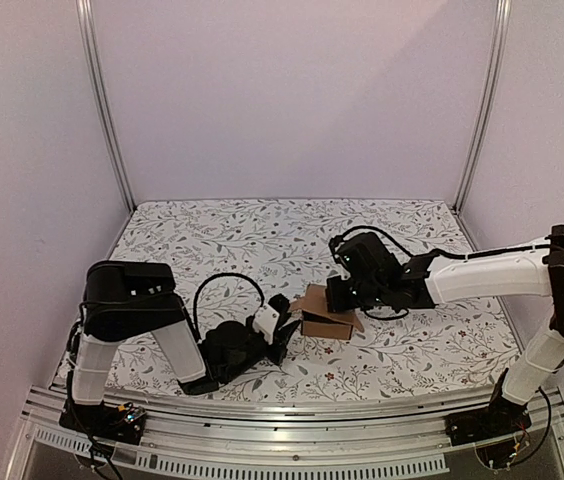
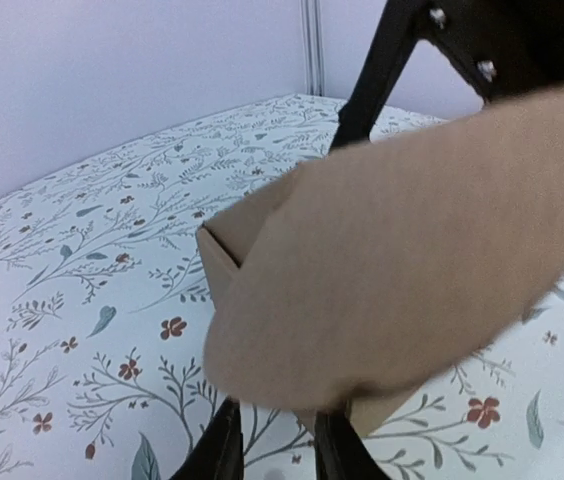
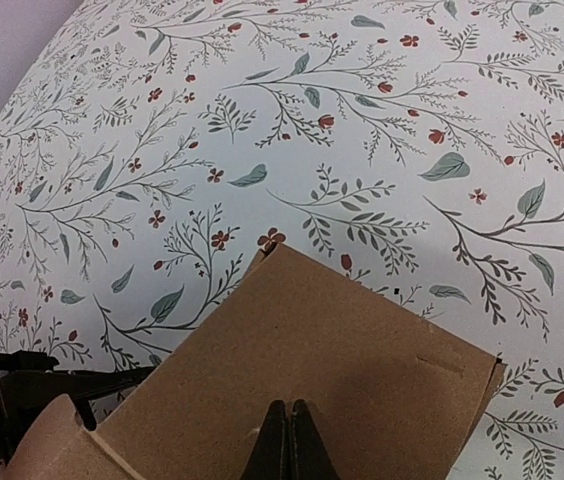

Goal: Fold the paper box

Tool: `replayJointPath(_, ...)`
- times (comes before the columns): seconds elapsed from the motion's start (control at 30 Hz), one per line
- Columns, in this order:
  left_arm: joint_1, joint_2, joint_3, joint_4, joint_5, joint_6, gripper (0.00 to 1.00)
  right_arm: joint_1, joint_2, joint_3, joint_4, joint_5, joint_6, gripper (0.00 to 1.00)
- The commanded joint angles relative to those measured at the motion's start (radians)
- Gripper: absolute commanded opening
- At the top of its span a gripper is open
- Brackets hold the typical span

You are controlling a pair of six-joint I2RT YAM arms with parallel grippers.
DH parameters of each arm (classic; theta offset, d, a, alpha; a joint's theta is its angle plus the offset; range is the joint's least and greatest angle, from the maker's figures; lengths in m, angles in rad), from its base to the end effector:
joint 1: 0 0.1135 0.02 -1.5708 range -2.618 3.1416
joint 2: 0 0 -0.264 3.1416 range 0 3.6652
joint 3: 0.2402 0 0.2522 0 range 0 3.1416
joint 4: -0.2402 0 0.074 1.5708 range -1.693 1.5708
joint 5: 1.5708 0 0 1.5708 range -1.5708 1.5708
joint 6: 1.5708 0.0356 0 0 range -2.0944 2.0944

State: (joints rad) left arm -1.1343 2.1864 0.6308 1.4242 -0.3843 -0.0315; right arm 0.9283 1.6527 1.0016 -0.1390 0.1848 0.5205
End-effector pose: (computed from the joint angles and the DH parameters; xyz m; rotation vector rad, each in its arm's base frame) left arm 0.1568 -0.3045 0.0710 0.6429 1.5979 -0.5434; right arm 0.2147 0.2759 0.1984 -0.3958 2.3653 0.4871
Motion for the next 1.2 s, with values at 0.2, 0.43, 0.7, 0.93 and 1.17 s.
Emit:
replayJointPath(0.2,-0.013,-0.127,-0.172,0.100,0.034,-0.026,0.36,0.003,0.064,-0.082,0.019,-0.017,0.050,0.00)
replayJointPath(0.43,-0.010,-0.232,-0.235,0.101,-0.030,0.005,0.34,0.002,0.072,-0.110,0.020,-0.012,0.043,0.00)
replayJointPath(0.7,0.094,-0.289,-0.250,0.094,0.108,-0.072,0.10,0.002,0.039,-0.145,0.031,-0.014,0.029,0.00)
replayJointPath(0.93,0.336,-0.289,-0.120,-0.058,0.638,-0.388,0.00,0.003,0.007,-0.149,0.031,-0.017,0.017,0.00)
replayJointPath(1.17,0.415,-0.157,0.087,-0.169,0.953,-0.622,0.00,0.003,-0.010,-0.157,0.031,-0.010,0.015,0.00)
